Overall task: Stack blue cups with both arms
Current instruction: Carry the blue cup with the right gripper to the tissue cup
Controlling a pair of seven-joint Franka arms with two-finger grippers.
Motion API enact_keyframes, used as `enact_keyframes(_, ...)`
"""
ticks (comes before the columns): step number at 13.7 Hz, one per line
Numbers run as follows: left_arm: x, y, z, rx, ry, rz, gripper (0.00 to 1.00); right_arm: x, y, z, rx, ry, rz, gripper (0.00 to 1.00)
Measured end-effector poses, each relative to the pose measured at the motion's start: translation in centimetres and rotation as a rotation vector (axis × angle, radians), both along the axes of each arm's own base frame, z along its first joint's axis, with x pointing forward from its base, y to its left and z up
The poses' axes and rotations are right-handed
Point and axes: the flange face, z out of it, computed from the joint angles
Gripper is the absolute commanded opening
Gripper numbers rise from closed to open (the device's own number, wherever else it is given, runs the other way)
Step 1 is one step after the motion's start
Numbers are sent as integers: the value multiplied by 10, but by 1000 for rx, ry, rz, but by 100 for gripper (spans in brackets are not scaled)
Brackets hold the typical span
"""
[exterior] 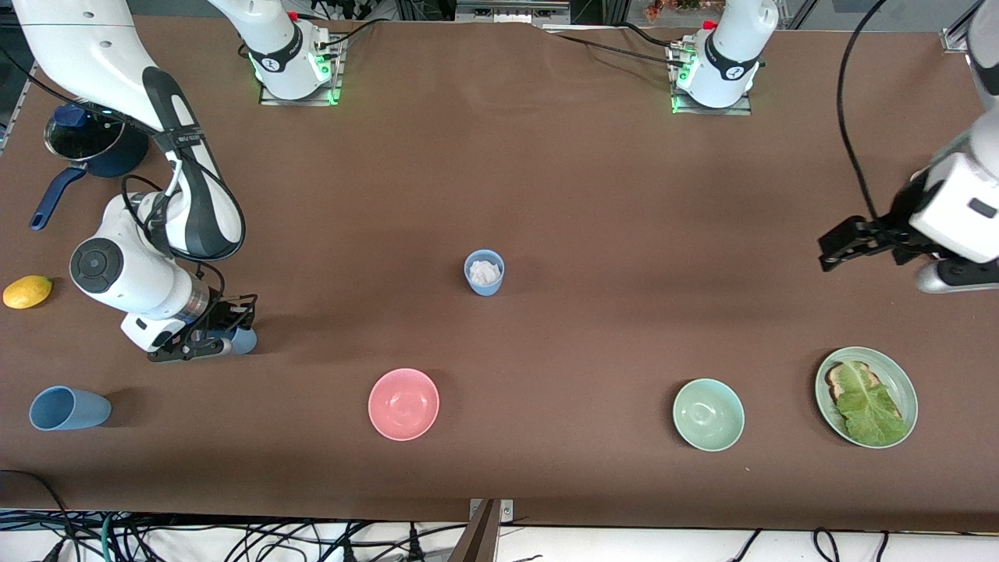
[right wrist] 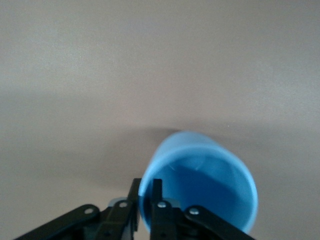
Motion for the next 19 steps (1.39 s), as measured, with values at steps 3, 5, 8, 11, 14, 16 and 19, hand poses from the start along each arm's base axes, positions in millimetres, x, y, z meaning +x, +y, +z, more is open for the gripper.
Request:
enact_keyframes(3,-2,34,6,6,-3,-24,100,1,-1,2,-5,-6,7,0)
enact_keyframes(5,-3,58,8,19,2,-86,100,2,0,2,-5,-6,13,0)
enact_keyframes(8,-9,77,15,31,6,-107,100,7,6,12,-3,-15,23,0)
enact_keyframes(11,-20,76,23,30,20,-109,100,17,18,36,-1,13,41,0)
enact_keyframes(14,-30,83,28,29,44,-96,100,25,36,67,-3,51,65,0)
enact_keyframes(16,-37,86,28,14,71,-89,100,27,46,89,-6,90,72,0)
enact_keyframes(19,-48,78,34,4,98,-102,100,24,79,129,-20,156,44,0)
